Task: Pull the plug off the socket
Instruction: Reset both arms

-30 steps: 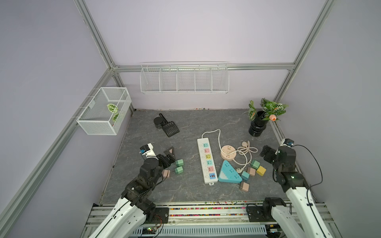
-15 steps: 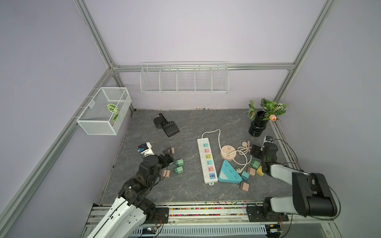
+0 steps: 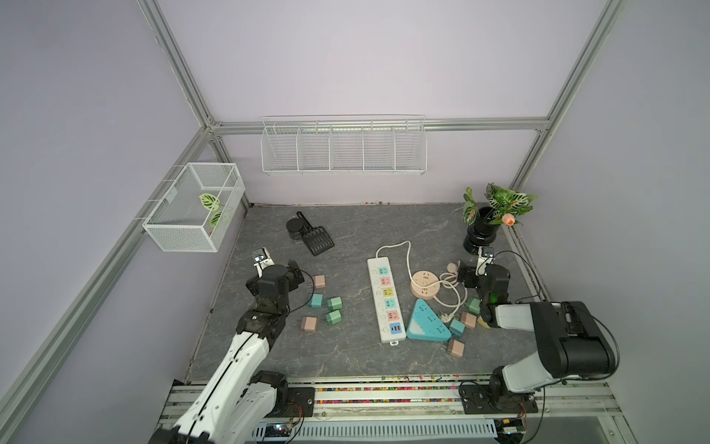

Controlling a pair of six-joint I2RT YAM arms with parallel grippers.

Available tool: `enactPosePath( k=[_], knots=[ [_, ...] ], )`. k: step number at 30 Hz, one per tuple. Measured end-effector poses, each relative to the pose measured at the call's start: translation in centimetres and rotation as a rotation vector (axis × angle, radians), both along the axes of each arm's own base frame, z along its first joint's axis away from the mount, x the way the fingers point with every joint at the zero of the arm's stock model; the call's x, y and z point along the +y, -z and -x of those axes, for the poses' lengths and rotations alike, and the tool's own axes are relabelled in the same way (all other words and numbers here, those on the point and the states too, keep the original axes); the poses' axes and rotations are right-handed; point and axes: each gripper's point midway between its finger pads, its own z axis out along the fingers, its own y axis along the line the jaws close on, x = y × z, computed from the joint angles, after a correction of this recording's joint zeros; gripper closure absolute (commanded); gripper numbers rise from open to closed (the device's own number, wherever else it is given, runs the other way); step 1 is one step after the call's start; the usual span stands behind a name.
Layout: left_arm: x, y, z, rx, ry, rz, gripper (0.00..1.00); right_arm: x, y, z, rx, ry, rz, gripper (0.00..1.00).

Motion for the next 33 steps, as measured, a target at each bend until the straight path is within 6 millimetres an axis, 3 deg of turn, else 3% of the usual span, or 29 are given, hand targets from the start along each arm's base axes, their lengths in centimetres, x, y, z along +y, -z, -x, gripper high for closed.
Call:
enactPosePath(
  k=[3, 5, 9, 13, 21, 25, 30, 33],
  knots=[
    [2.2, 3.5, -2.0, 0.082, -0.035, -0.031, 0.00, 0.1, 0.1, 0.0, 0.003, -0.003, 0.001, 0.01],
    [2.6, 5.6, -3.4, 0.101, -0.012, -0.036, 0.00, 0.1, 0.1, 0.0, 0.004, -0.005, 0.002, 0.02],
    [1.9, 9.7, -5.1, 0.081, 0.111, -0.034, 0.00, 0.1, 0.2, 0.1, 0.010, -0.005, 0.003, 0.02],
    [0.9, 11.7, -5.2, 0.035, 0.207, -0.031, 0.01, 0.1, 0.2, 0.1, 0.011, -0.005, 0.003, 0.02],
    [-0.4, 7.6, -6.9, -0.137, 0.299, -0.065, 0.00, 0.1, 0.2, 0.1, 0.011, -0.005, 0.003, 0.02],
    [-0.6, 7.4, -6.9, -0.145, 0.310, -0.067, 0.00, 0.1, -0.1, 0.4, -0.011, 0.002, 0.008, 0.01],
    [-0.7, 7.4, -6.9, -0.145, 0.315, -0.065, 0.00, -0.5, 0.9, 3.6, -0.057, 0.037, 0.018, 0.02],
    [-0.7, 7.4, -6.9, -0.145, 0.317, -0.064, 0.00, -0.8, 1.0, 4.5, -0.083, 0.052, 0.021, 0.02]
  ],
)
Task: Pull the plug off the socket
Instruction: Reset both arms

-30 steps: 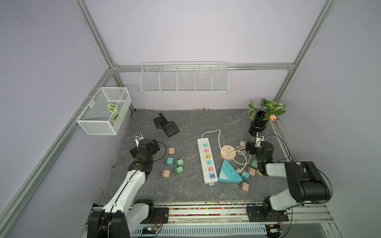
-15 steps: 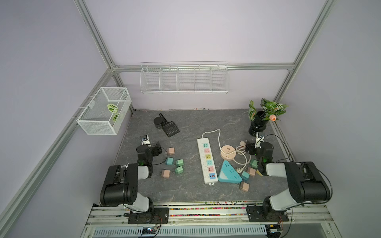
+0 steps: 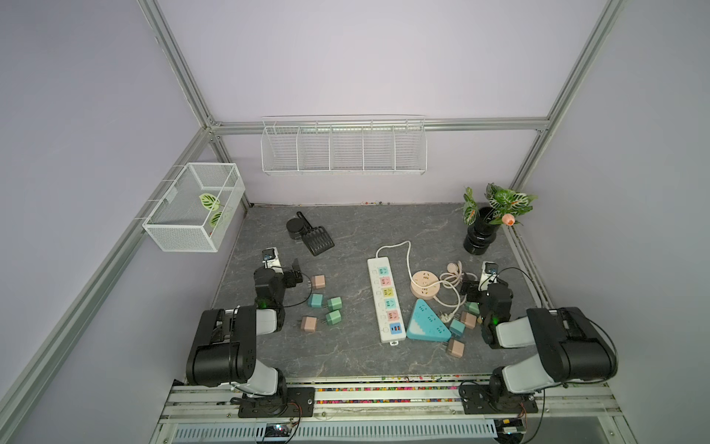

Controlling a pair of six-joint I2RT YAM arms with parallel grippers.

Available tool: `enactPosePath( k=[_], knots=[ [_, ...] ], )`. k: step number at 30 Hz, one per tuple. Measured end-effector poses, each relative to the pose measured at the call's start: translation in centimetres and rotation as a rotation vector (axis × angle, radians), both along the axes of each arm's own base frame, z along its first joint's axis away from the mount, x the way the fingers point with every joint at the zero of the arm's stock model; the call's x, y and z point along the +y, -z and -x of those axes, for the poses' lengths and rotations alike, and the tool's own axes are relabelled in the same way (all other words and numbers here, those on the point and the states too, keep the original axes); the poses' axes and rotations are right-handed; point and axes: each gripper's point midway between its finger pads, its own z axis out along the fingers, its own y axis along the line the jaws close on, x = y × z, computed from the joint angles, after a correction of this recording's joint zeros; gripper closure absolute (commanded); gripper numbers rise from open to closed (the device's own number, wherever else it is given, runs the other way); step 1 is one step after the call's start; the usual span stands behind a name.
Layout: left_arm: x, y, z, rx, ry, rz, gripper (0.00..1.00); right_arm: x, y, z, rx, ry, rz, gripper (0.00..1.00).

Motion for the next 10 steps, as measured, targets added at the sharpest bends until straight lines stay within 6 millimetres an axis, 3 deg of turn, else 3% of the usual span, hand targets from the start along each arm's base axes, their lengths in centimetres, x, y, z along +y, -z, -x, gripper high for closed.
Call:
enactPosePath(
  k=[5, 10],
  knots=[
    [0.0, 0.0, 0.0, 0.000, 0.001, 0.000, 0.00, -0.2, -1.6, -0.4, -0.072, 0.011, 0.001, 0.02],
    [0.0, 0.0, 0.0, 0.000, 0.001, 0.000, 0.00, -0.2, -2.0, -0.6, -0.085, 0.013, 0.002, 0.01]
  ],
)
